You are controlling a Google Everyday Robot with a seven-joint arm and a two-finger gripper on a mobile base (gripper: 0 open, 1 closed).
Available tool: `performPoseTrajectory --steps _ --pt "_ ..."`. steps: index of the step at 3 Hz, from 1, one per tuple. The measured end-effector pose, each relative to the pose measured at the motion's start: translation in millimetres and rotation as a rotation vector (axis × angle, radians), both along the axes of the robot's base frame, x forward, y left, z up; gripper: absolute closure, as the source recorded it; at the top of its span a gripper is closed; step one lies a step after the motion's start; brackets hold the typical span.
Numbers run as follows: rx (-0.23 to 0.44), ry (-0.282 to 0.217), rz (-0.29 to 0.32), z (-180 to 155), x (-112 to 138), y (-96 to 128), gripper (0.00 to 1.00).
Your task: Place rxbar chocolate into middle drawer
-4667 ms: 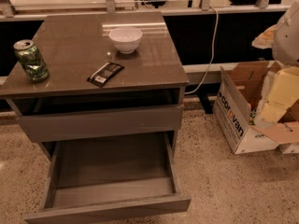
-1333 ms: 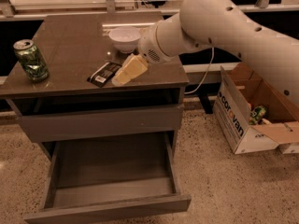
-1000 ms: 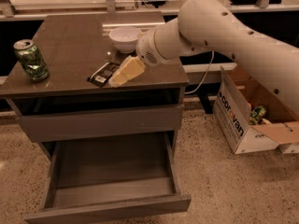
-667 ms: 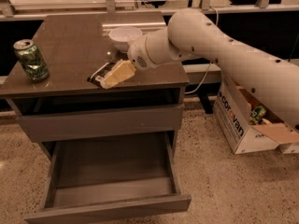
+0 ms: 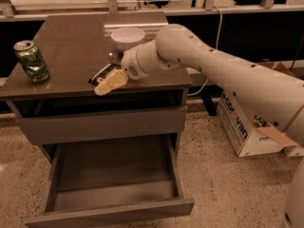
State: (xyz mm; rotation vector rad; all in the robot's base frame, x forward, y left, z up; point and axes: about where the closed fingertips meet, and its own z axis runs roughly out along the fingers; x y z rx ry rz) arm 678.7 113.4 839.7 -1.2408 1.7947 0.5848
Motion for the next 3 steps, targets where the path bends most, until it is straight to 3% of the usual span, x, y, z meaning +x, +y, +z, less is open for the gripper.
performPoseTrajectory --steps 1,3 --pt "-0.002 0.014 -0.025 -11.2 8.8 9.5 0.0" --pt "0.005 0.024 -0.043 -18.1 21.1 25.9 0.4"
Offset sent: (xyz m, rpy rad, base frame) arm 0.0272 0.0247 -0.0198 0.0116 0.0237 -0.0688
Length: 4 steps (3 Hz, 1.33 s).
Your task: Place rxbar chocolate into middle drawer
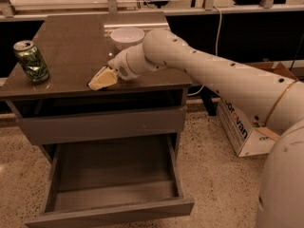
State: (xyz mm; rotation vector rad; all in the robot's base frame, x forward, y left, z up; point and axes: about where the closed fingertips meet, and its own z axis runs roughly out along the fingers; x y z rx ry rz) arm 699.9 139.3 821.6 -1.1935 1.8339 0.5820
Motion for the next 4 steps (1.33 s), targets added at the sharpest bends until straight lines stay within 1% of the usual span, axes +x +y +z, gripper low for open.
performPoseTrajectory --steps 1,2,3,4 --pt "-0.004 0.005 0.003 -2.3 2.3 4.1 0.65" --pt "0.003 0.011 0.007 -2.8 3.0 4.0 0.87" --pt "0.07 -0.041 0.079 24.2 -6.1 4.1 1.0" --pt "0.155 -0.129 0.209 89.1 -34.2 -20.2 1.0"
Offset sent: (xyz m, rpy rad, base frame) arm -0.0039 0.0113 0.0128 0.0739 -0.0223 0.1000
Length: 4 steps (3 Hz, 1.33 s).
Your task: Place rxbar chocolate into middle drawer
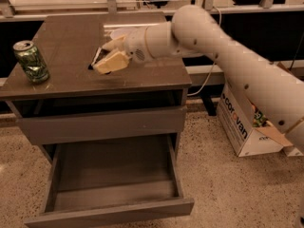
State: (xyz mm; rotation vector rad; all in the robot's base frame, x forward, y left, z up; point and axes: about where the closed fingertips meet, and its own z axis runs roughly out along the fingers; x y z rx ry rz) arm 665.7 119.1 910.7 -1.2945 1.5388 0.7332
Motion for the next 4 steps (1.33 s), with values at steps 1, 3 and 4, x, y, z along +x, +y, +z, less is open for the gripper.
performPoseTrajectory --steps 1,3,4 --pt "-0.065 -0.083 0.121 15.4 -53.0 -43.0 1.0" --pt "-0.269 -0.033 0.118 -66.3 -92.4 -77.1 1.0" --pt "-0.294 -0.035 0.107 -69.2 -83.9 -74.5 1.0"
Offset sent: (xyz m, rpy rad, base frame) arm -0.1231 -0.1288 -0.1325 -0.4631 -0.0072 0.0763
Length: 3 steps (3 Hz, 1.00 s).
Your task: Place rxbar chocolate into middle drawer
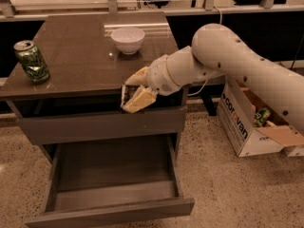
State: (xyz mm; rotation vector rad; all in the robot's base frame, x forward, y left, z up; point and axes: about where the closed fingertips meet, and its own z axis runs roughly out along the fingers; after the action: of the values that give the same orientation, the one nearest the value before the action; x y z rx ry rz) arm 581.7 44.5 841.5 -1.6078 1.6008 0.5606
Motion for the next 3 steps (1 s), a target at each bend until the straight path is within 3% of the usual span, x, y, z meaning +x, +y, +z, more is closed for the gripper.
performPoseTrajectory --steps 1,2,3 --pt "0.064 0.03 0.001 -55.8 -4.5 3.3 1.0" --pt "0.137 0.054 -0.047 -137.5 -20.9 -5.9 1.0" --pt "0.177 0.069 -0.07 -194.8 -29.5 -20.1 1.0"
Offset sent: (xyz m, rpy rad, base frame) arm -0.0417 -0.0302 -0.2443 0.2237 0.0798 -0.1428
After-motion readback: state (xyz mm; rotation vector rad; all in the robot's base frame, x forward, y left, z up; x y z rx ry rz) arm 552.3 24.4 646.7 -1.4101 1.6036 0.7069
